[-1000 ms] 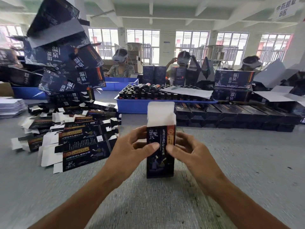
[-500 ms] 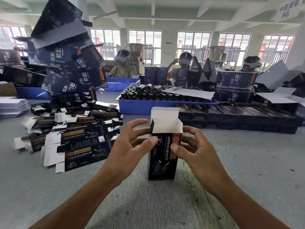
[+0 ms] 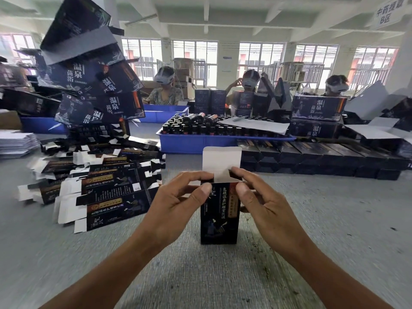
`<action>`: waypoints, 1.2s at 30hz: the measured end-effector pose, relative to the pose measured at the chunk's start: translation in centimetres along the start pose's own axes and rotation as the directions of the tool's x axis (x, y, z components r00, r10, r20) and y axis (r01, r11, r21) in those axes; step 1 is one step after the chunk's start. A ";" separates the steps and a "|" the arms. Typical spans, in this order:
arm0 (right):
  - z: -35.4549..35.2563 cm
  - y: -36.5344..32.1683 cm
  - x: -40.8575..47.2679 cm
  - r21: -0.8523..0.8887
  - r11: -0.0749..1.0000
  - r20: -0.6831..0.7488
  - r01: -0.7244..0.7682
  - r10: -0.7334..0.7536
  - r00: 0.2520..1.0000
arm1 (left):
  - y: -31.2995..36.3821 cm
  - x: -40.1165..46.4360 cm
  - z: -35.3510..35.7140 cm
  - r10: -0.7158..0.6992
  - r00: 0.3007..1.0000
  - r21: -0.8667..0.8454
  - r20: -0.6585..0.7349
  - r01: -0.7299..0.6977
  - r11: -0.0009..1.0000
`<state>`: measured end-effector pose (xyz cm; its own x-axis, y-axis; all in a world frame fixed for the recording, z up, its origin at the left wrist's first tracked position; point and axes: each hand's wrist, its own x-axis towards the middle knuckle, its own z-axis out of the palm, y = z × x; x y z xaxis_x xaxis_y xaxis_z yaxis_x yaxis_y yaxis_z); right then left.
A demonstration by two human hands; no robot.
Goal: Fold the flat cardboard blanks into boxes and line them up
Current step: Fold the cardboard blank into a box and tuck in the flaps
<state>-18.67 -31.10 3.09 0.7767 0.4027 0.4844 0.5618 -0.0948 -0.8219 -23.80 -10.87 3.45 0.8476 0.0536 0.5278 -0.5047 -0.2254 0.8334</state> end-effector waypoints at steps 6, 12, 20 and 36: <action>0.0 -0.4 0.1 0.006 0.996 -0.079 0.085 -0.084 0.993 | 0.3 0.1 0.2 0.095 0.995 0.062 -0.032 -0.093 0.994; 0.0 -0.5 -0.1 0.058 0.996 -0.118 0.066 -0.059 0.991 | 0.4 0.1 0.3 0.099 0.993 0.079 -0.067 -0.094 0.993; 0.2 -1.1 -0.3 0.038 0.995 -0.149 0.096 -0.089 0.985 | 0.8 0.0 0.4 0.106 0.993 0.104 -0.061 -0.099 0.990; 0.3 -1.2 -0.3 0.080 0.992 -0.235 0.099 -0.078 0.969 | 1.0 -0.1 0.8 -0.002 0.995 -0.029 -0.097 -0.001 1.000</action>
<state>-19.69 -30.83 3.84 0.7757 0.1840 0.6037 0.6114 0.0183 -0.7911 -24.27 -11.87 4.14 0.8288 0.1484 0.5395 -0.5098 -0.1970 0.8374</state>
